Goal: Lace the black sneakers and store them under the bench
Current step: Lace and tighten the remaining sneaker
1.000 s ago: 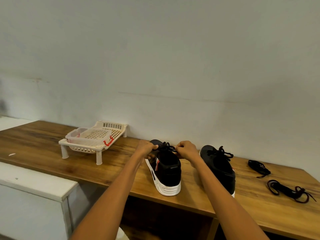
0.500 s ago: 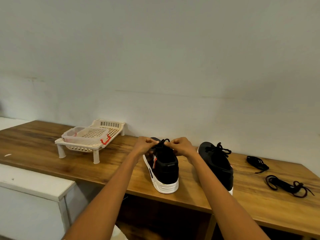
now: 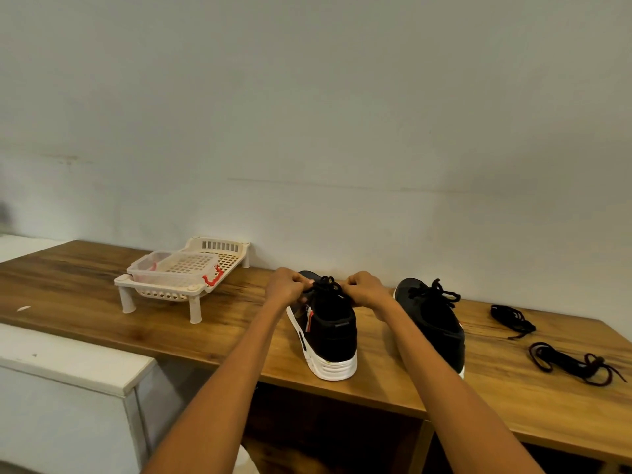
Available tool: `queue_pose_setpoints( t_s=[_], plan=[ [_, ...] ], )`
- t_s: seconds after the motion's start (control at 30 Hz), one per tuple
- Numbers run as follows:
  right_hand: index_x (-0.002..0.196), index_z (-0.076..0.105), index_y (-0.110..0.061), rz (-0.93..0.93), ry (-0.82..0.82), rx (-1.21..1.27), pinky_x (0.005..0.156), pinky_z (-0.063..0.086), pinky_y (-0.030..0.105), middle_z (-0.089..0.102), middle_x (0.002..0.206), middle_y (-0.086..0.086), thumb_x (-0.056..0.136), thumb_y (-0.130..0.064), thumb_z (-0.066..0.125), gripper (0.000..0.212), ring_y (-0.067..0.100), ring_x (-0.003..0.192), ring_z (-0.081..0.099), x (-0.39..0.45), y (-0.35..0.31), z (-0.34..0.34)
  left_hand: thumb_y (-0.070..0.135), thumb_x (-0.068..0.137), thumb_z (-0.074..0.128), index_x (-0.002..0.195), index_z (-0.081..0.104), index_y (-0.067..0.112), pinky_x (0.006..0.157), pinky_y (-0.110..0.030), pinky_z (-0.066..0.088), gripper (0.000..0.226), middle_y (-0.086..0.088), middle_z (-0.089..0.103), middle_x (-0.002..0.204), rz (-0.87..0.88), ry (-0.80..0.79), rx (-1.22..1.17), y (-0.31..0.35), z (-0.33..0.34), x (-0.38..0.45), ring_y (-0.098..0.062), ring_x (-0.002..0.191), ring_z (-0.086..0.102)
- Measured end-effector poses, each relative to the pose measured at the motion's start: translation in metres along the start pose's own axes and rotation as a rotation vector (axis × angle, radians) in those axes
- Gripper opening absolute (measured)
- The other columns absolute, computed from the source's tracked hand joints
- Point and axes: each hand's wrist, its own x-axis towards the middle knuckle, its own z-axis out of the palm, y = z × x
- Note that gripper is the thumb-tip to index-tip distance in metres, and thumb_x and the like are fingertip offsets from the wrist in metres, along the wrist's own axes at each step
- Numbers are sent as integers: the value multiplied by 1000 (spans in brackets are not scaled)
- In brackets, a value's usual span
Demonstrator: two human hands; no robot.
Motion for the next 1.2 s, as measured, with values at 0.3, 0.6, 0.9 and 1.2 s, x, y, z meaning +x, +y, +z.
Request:
queue_pose_setpoints(
  t_s=[0.3,0.6,0.9,1.2],
  plan=[
    [107,63,1,58,9,299,60,53,24,63,87,6,97,-37,49,42,17,70,62,1,-2,1,29,100,43,104,64,15,45,-23,49,26,-4,62,84,-51,-61,-135,14,-5,-3,-17,54,58],
    [100,63,-10,58,-86,250,65,52,23,64,93,2,87,-35,65,28,12,85,61,4,-9,8,28,96,51,86,64,22,49,-22,45,17,-5,49,69,-30,-382,29,13,-12,13,-13,55,46],
    [94,58,-15,31,-80,319,65,48,21,63,88,1,88,-26,65,15,10,80,59,1,-10,10,27,92,59,94,67,15,53,-18,51,14,-5,60,79,-4,-338,-87,8,-11,10,-14,65,57],
    [86,59,-14,17,5,323,62,45,21,62,81,2,86,-21,67,10,9,70,56,3,-12,15,21,101,41,81,54,12,47,-14,44,25,-4,53,71,-37,-332,-243,5,-5,3,-8,56,50]
  ],
)
